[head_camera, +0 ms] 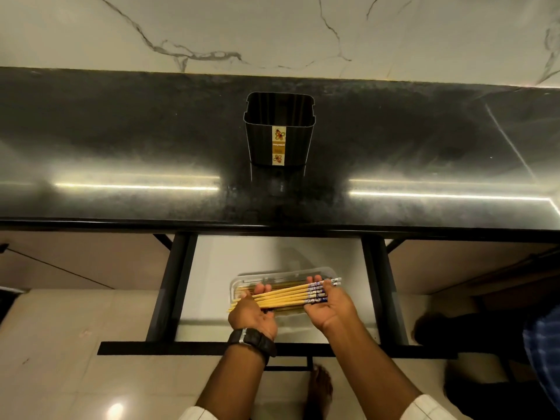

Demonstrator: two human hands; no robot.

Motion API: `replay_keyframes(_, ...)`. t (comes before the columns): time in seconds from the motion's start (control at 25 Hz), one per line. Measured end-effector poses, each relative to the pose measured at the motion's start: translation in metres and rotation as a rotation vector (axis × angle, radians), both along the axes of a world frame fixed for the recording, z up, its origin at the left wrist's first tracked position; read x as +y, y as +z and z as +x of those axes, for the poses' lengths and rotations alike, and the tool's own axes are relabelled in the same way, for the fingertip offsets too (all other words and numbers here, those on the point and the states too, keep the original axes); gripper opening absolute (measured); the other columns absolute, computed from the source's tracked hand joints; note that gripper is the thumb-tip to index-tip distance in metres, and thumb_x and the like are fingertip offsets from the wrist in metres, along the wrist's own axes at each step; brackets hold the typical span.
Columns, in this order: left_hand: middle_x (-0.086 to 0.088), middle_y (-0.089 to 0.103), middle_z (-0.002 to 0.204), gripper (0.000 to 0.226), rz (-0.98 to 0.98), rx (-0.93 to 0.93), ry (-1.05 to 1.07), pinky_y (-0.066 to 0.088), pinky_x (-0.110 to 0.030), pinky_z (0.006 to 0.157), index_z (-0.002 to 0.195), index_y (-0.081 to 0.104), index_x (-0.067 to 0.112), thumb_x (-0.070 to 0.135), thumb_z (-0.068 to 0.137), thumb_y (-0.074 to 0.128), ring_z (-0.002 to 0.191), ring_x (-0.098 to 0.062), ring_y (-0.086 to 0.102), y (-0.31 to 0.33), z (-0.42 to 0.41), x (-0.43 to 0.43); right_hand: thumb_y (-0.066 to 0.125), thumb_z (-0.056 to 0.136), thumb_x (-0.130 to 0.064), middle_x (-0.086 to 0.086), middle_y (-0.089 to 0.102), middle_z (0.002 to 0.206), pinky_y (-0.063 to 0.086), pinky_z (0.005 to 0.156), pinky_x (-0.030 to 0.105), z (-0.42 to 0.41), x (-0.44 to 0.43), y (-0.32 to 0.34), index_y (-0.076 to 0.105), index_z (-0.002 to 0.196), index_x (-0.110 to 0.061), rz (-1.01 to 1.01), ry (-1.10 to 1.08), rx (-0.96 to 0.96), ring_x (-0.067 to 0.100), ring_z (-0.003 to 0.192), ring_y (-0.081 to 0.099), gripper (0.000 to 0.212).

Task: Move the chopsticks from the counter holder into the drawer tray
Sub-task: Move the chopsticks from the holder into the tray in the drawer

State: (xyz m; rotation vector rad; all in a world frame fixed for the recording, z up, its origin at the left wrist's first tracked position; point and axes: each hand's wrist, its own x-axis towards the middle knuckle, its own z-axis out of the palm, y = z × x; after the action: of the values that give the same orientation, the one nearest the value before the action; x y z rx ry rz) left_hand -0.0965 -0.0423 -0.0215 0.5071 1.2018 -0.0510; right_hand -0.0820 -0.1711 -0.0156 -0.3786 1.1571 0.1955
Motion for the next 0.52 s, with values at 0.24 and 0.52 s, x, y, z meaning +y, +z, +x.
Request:
replay_keyframes(0.24,-0.006,0.066,0.090,0.029,-0.101,-0.021,-0.019,0.042,-0.056,0.104,0.098,0.056,0.018,0.040,0.105,0.038,0.092,-0.027,0.068,-0.001,0.003,0.008,0.034,0.108,-0.046,0.002,0.045,0.069,0.045,0.101,0.054,0.008,-0.008,-0.008,0.049,0.077,-0.018,0.005,-0.066,0.043,0.020,0.063,0.049,0.044)
replay_keyframes(0.52,-0.004,0.056,0.072,0.042,-0.105,0.008,0.117,0.050,-0.052,0.099,0.081,0.051,0.018,0.037,0.107,0.023,0.068,-0.023,0.062,-0.012,0.009,0.026,0.040,0.110,-0.029,0.008,0.057,0.076,0.051,0.090,0.051,0.009,-0.006,-0.011,0.056,0.085,-0.010,0.004,0.101,0.072,0.027,0.075,0.061,0.035)
